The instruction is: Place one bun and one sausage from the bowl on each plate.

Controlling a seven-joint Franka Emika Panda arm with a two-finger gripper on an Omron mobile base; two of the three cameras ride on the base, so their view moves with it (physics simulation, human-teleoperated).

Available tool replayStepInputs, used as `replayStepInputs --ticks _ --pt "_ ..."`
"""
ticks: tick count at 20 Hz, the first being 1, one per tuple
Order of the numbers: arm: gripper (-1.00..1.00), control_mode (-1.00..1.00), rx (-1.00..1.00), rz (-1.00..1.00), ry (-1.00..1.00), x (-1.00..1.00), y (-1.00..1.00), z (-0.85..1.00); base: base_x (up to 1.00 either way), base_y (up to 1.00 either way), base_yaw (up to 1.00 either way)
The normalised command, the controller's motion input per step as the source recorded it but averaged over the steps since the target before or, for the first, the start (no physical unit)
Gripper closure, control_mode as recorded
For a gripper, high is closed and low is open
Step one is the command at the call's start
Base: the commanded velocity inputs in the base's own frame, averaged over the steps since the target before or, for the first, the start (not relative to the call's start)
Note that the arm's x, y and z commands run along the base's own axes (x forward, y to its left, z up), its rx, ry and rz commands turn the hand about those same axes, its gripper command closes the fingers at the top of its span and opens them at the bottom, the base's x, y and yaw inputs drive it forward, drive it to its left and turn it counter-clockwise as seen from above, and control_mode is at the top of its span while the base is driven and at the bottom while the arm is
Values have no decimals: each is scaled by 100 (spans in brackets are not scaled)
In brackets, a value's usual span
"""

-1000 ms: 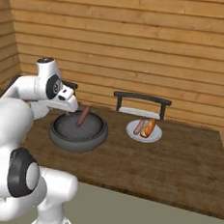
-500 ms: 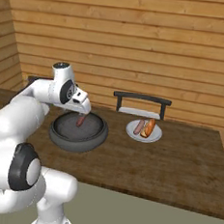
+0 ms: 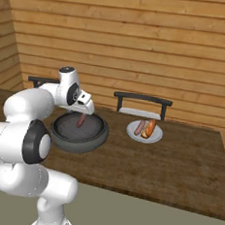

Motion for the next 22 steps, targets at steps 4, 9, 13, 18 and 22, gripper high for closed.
replayStepInputs --ticks 4,9,13,18,22 --pt "-100 -100 0 2 0 33 3 -26 0 0 0" --pt "-100 -100 -1 3 0 11 1 -27 0 0 0" --pt "-100 -100 -7 2 1 19 0 -33 0 0 0" --pt "-100 -100 -7 0 4 23 0 -34 0 0 0" --pt "-100 -100 0 0 0 14 0 -27 0 0 0"
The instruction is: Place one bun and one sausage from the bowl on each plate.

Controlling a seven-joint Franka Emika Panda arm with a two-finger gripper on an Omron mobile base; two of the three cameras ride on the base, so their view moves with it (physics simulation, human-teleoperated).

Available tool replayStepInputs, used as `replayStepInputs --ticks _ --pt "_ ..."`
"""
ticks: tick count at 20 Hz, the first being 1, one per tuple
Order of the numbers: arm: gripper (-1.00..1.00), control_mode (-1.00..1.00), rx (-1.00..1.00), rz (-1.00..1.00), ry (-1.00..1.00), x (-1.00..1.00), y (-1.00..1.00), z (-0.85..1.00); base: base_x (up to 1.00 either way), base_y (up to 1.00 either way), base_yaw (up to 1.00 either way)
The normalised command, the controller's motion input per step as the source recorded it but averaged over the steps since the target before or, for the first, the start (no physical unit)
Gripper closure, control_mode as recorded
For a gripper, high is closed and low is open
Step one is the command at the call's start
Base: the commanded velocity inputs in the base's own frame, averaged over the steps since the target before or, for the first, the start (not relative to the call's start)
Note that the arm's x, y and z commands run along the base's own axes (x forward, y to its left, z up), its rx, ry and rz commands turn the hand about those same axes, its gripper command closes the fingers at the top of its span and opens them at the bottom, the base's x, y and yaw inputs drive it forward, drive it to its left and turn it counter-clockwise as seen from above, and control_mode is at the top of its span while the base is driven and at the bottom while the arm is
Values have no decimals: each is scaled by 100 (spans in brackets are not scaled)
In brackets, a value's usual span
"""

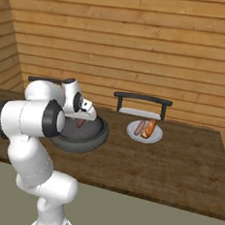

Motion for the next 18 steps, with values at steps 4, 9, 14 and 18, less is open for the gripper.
replayStepInputs --ticks 4,9,14,18 --pt "-100 -100 0 0 -4 5 0 -32 0 0 0" --pt "100 -100 0 0 -3 0 0 -10 0 0 0" --pt "100 -100 -1 -1 -1 -4 3 20 0 0 0" --pt "100 -100 -4 1 -9 -4 60 88 0 0 0"
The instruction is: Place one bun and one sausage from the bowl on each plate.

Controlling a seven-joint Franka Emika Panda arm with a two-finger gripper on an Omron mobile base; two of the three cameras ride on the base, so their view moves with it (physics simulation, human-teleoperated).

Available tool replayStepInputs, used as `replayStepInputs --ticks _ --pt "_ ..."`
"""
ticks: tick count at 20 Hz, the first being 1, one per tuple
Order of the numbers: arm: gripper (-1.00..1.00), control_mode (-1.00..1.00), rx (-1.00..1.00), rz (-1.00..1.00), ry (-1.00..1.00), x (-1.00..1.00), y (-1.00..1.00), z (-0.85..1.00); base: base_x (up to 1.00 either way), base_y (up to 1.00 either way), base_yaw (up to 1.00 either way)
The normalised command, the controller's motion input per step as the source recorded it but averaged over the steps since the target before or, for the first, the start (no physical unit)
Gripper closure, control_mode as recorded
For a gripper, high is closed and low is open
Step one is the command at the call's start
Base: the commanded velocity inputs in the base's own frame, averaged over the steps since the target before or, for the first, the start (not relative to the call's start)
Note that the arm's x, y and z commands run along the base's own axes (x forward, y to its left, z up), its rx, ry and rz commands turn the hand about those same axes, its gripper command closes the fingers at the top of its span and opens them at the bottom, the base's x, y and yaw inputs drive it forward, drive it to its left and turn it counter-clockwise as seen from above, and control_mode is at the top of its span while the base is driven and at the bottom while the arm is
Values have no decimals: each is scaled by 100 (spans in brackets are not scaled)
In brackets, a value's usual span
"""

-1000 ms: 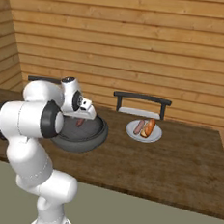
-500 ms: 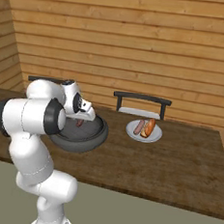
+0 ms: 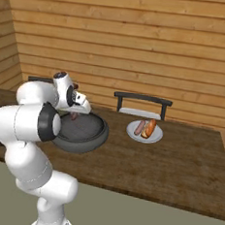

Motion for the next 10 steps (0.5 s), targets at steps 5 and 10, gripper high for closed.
replayStepInputs --ticks 5,10 --pt "100 -100 0 21 -17 -1 85 79 0 0 0" --pt "100 -100 2 40 -16 0 86 16 0 0 0"
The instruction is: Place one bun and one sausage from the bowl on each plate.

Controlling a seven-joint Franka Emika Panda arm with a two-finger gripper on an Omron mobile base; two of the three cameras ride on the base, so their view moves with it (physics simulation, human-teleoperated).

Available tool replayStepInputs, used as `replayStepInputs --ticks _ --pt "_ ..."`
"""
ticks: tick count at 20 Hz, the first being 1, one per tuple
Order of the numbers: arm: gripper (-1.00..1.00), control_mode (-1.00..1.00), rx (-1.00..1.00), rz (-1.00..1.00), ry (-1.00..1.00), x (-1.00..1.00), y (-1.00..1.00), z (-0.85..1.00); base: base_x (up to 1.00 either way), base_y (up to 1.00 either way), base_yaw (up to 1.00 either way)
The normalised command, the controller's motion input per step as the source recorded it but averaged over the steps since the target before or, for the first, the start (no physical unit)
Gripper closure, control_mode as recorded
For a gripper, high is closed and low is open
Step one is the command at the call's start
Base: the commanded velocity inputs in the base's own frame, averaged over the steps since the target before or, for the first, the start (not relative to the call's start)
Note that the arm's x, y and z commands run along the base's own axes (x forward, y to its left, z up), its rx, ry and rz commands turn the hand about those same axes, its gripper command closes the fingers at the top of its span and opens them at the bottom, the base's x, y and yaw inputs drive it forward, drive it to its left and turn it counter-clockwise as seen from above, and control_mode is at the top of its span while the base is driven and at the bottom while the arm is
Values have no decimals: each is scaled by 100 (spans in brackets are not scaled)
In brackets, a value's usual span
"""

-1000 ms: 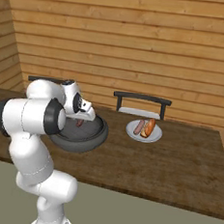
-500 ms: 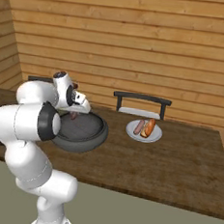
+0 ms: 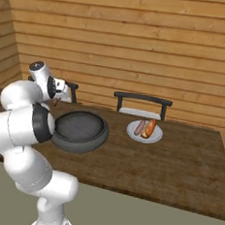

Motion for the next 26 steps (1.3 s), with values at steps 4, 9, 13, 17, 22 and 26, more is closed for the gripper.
replayStepInputs --ticks 4,9,13,17,22,26 --pt "100 -100 30 24 -1 3 4 -13 0 0 0" --pt "100 -100 4 24 25 29 48 -1 0 0 0" --pt "100 -100 -12 4 20 20 59 1 0 0 0" --pt "100 -100 -6 0 11 22 63 -1 0 0 0" --pt "100 -100 0 0 12 32 52 -38 0 0 0" --pt "100 -100 0 -1 9 37 20 -32 0 0 0"
